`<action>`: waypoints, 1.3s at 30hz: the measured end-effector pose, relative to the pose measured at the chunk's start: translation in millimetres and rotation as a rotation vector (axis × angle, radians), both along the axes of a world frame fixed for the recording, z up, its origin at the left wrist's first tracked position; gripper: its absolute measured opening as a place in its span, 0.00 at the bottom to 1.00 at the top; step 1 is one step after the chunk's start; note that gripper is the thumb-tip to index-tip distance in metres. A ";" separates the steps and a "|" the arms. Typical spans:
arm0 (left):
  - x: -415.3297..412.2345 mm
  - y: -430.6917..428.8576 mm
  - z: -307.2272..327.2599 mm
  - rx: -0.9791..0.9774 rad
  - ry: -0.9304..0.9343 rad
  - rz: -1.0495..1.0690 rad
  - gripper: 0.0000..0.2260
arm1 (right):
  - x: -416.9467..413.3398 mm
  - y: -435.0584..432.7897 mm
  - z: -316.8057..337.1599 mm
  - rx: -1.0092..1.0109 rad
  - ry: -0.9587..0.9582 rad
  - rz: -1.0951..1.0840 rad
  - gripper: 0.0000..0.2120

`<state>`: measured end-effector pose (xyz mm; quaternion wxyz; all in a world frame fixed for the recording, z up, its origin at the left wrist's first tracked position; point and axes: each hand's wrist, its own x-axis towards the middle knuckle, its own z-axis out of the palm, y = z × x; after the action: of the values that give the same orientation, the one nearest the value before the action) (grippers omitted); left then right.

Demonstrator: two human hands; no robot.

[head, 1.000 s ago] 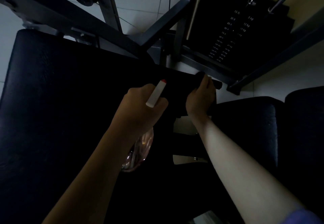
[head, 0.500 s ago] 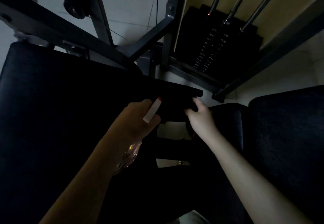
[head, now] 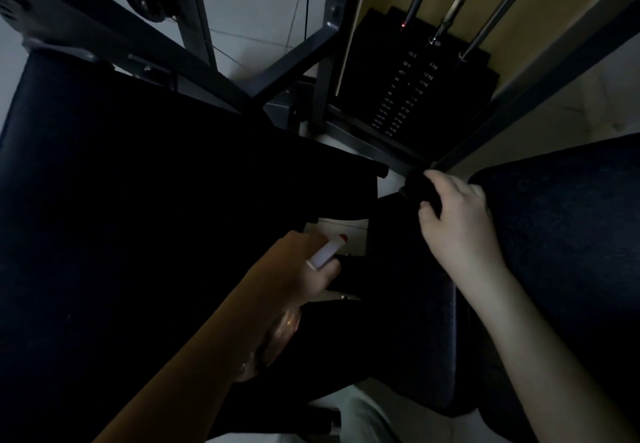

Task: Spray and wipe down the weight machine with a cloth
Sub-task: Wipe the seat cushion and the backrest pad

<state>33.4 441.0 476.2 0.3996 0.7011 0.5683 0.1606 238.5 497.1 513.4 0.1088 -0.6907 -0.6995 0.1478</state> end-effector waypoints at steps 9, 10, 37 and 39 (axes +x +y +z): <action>8.2 -25.8 -2.2 -0.034 -0.248 0.124 0.23 | 14.5 -5.2 7.0 0.091 -0.272 0.032 0.21; 7.4 -29.8 -2.1 -0.025 -0.243 0.100 0.24 | 15.0 -5.3 5.4 0.081 -0.295 0.041 0.22; -6.2 -66.0 1.0 -0.022 0.091 -0.139 0.17 | 20.2 -20.2 -13.7 0.079 -0.384 0.176 0.20; -8.5 -62.7 0.8 -0.011 0.103 -0.073 0.13 | 19.6 -21.6 -16.4 0.087 -0.386 0.182 0.20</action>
<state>24.9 378.3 476.9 0.3790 0.7266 0.5631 0.1064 258.0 475.5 497.0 -0.0114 -0.6347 -0.7727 -0.0081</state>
